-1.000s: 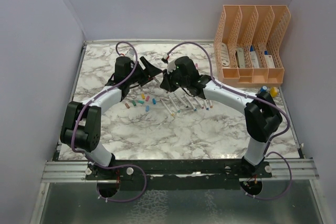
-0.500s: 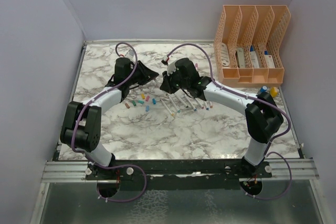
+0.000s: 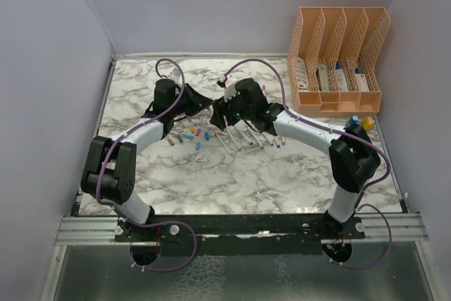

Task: Open the pen caps

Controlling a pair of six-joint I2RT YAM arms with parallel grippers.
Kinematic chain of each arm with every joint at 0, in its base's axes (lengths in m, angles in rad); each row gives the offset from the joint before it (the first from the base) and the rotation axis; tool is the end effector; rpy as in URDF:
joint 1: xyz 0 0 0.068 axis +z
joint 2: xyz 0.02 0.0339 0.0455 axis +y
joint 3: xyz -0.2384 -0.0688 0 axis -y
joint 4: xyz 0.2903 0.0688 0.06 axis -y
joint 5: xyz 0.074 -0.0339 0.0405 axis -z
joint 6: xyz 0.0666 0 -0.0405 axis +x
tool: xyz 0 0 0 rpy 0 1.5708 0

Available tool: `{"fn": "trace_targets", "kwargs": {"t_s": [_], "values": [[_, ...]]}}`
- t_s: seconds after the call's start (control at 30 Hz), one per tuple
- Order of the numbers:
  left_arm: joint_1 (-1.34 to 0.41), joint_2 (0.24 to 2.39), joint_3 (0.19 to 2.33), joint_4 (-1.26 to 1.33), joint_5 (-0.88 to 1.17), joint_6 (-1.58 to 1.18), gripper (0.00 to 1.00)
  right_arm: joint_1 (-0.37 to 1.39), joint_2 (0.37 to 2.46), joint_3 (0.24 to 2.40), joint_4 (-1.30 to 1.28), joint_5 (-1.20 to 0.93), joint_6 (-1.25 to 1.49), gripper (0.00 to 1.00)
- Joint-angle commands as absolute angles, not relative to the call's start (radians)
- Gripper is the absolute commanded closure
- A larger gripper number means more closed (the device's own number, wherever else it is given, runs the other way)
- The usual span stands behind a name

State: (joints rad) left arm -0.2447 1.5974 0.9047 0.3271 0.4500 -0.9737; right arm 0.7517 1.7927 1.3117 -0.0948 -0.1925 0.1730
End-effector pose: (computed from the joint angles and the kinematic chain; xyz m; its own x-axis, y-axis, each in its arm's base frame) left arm 0.3938 -0.1282 0.1647 -0.7013 -0.5924 -0.3965 0.0574 0.5075 -0.8597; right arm 0.3379 0.3333 0.1890 -0.5274 -0.2617 -0.8083 -0.7073 0.6624 0.2470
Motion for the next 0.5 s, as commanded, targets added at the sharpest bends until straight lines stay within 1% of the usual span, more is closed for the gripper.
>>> {"fn": "trace_targets", "kwargs": {"t_s": [0.0, 0.27, 0.47], "values": [[-0.257, 1.560, 0.905, 0.353, 0.488, -0.960, 1.00, 0.756, 1.774, 1.328, -0.059, -0.199, 0.185, 0.40], [-0.282, 1.550, 0.917, 0.353, 0.489, -0.956, 1.00, 0.756, 1.812, 1.367, -0.068, -0.213, 0.195, 0.42], [-0.298, 1.545, 0.920, 0.353, 0.486, -0.957, 1.00, 0.756, 1.836, 1.386, -0.067, -0.222, 0.198, 0.53]]}}
